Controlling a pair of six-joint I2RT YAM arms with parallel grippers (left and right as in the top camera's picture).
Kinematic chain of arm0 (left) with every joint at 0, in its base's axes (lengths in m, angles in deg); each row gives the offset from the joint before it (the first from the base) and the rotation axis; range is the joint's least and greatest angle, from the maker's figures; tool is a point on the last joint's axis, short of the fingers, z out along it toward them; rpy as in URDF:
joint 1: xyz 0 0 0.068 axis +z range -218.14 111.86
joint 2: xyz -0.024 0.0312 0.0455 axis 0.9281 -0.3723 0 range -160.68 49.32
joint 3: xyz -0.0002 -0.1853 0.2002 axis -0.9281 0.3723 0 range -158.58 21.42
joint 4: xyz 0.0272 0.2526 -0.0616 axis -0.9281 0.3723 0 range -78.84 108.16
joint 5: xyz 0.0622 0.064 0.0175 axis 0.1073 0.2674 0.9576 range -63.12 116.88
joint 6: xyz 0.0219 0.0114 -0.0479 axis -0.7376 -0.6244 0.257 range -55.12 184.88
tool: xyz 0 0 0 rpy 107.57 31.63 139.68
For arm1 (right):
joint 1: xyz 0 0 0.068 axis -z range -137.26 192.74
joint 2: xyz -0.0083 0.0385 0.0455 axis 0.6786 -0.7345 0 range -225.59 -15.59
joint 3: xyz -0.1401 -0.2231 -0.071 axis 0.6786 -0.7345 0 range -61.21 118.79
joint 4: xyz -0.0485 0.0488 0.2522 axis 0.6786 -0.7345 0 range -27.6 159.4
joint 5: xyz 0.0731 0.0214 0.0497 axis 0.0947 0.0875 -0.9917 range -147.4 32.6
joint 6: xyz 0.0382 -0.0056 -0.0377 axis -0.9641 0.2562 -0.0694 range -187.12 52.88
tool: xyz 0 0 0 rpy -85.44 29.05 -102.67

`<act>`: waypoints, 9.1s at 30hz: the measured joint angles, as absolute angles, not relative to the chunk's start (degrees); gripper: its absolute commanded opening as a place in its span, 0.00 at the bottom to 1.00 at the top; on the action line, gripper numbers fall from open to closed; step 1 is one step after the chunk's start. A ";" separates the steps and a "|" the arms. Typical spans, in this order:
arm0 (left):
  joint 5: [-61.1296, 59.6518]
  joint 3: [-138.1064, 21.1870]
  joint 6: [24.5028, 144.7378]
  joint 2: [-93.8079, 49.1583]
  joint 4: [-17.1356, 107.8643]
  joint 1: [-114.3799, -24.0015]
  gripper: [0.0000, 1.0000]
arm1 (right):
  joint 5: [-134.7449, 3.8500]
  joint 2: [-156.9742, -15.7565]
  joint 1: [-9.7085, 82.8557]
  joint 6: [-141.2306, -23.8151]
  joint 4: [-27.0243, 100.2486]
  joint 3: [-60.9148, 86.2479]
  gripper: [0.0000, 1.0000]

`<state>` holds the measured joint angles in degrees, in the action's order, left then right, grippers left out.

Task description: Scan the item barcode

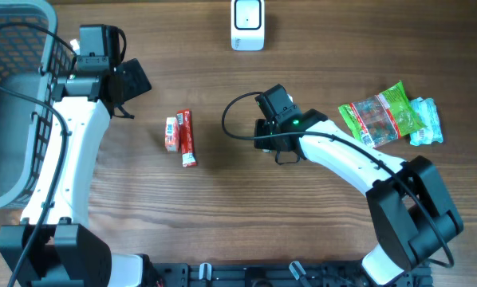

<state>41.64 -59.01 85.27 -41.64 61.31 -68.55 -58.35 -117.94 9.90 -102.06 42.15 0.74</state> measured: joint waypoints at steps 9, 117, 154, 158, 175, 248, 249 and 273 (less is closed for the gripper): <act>41.64 -59.01 85.27 -41.64 61.31 -68.55 1.00 | -59.14 -117.94 9.90 -102.39 43.95 0.74 0.43; 41.64 -59.01 85.27 -41.64 61.29 -68.55 1.00 | -53.59 -111.21 1.37 -109.78 58.50 -11.23 0.72; 41.64 -59.01 85.27 -41.64 61.31 -68.55 1.00 | -39.60 -120.39 8.37 -77.74 52.05 -4.15 0.79; 41.64 -59.01 85.27 -41.64 61.31 -68.55 1.00 | -44.17 -118.66 10.82 -79.46 46.72 -1.92 0.79; 41.64 -59.01 85.27 -41.64 61.31 -68.55 1.00 | -54.92 -117.83 14.53 -107.57 48.32 -2.05 0.63; 41.64 -59.01 85.27 -41.64 61.31 -68.55 1.00 | -46.38 -120.39 7.91 -94.15 39.97 -0.81 0.68; 41.64 -59.01 85.27 -41.64 61.31 -68.55 1.00 | -46.40 -120.39 8.26 -93.80 39.95 -0.70 0.68; 41.64 -59.01 85.27 -41.64 61.31 -68.55 1.00 | -48.41 -120.39 10.68 -89.45 31.97 0.87 0.75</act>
